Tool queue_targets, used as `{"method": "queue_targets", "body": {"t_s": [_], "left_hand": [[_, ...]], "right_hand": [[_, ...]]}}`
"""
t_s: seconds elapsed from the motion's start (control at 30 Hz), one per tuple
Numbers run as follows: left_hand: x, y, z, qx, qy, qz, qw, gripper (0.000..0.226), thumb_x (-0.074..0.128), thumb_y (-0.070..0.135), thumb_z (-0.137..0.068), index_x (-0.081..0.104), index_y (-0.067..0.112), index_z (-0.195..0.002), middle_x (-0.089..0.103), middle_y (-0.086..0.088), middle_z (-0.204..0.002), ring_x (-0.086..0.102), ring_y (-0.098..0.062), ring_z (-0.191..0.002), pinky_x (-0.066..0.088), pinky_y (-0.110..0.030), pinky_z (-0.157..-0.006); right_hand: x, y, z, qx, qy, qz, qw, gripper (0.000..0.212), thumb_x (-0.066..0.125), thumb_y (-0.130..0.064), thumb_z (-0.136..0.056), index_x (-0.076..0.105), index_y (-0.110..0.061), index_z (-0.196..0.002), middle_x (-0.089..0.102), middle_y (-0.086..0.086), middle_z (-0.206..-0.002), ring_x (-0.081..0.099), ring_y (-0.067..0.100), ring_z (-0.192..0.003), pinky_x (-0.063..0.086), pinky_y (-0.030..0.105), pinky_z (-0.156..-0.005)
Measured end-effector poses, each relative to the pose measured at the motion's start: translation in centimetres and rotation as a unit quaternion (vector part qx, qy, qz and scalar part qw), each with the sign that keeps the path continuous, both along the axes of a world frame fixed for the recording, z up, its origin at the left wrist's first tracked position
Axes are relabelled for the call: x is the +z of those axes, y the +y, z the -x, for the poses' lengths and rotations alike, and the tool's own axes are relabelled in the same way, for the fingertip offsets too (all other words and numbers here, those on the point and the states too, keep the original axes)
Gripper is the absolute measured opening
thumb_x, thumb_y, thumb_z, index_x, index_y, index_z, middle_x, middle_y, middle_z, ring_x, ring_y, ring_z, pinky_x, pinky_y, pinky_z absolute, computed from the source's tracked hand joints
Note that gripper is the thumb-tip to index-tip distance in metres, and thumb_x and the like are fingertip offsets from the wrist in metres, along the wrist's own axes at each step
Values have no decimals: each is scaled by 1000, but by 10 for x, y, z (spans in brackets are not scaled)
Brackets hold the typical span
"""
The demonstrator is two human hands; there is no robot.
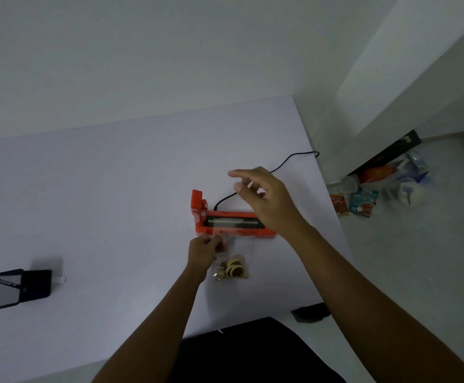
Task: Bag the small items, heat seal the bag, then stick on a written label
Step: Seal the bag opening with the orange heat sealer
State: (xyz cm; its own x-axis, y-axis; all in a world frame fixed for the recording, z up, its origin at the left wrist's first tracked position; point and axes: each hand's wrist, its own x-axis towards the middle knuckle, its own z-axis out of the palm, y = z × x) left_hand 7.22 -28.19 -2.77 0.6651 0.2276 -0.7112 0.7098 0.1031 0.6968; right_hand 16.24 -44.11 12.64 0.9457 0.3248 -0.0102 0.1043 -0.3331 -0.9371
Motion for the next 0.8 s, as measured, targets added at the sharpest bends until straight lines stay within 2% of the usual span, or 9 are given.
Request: {"method": "queue_targets", "body": {"t_s": [0.1, 0.23, 0.3, 0.43, 0.53, 0.67, 0.73, 0.8], "left_hand": [[1, -1, -1, 1, 2, -3, 1000, 15, 63, 18, -91, 70, 5, -92, 75, -11, -88, 72, -23, -80, 56, -30, -66], [-2, 0, -2, -3, 10, -10, 1000, 16, 62, 17, -91, 71, 4, -89, 75, -13, -87, 72, -28, -83, 57, -33, -69], [-5, 1, -1, -7, 14, -14, 1000, 17, 61, 18, -92, 71, 4, -89, 75, -14, -88, 72, -31, -84, 56, -37, -73], [-7, 2, -1, -13, 15, -25, 999, 21, 60, 20, -93, 70, 2, -94, 74, -14, -90, 71, -31, -85, 57, -37, -75], [-6, 1, -1, -15, 12, -22, 1000, 19, 60, 20, -94, 70, 3, -92, 74, -14, -89, 72, -30, -84, 57, -32, -69], [-1, 0, 0, -11, 11, -17, 1000, 16, 60, 17, -93, 69, 4, -93, 74, -11, -89, 72, -22, -77, 53, -24, -61], [-2, 0, -1, -10, 11, -19, 1000, 17, 60, 17, -93, 69, 2, -95, 74, -12, -89, 72, -23, -78, 52, -23, -59], [-3, -1, -2, -11, 11, -27, 1000, 19, 60, 17, -93, 70, 1, -94, 75, -13, -89, 72, -26, -80, 53, -25, -60]], "right_hand": [[20, 16, 0, 102, -27, 20, 994, 39, 51, -26, -102, 54, -30, -140, 49, -1, -101, 50, 20, -74, 49, 21, -71], [34, 34, 6, 208, -50, 105, 971, 45, 44, -28, -105, 38, -40, -148, 39, -11, -97, 48, 4, -81, 46, 16, -74], [32, 40, 10, 237, -59, 130, 961, 45, 42, -27, -105, 38, -41, -148, 36, -15, -95, 48, 4, -81, 48, 17, -73], [26, 39, 15, 244, -39, 157, 956, 39, 43, -32, -104, 51, -31, -142, 43, -10, -103, 55, 12, -95, 55, 25, -83], [21, 28, 16, 213, -24, 159, 964, 37, 43, -33, -104, 57, -26, -137, 51, -7, -108, 59, 13, -100, 55, 28, -87], [20, 18, 15, 198, -18, 156, 968, 38, 39, -32, -106, 49, -32, -143, 50, -7, -105, 54, 1, -88, 50, 19, -77], [25, 21, 13, 200, -28, 153, 967, 41, 39, -30, -106, 43, -37, -146, 45, -9, -101, 52, 1, -82, 52, 21, -75], [31, 30, 7, 211, -28, 155, 965, 43, 39, -32, -106, 38, -40, -148, 42, -9, -101, 54, 6, -86, 56, 27, -82]]}}
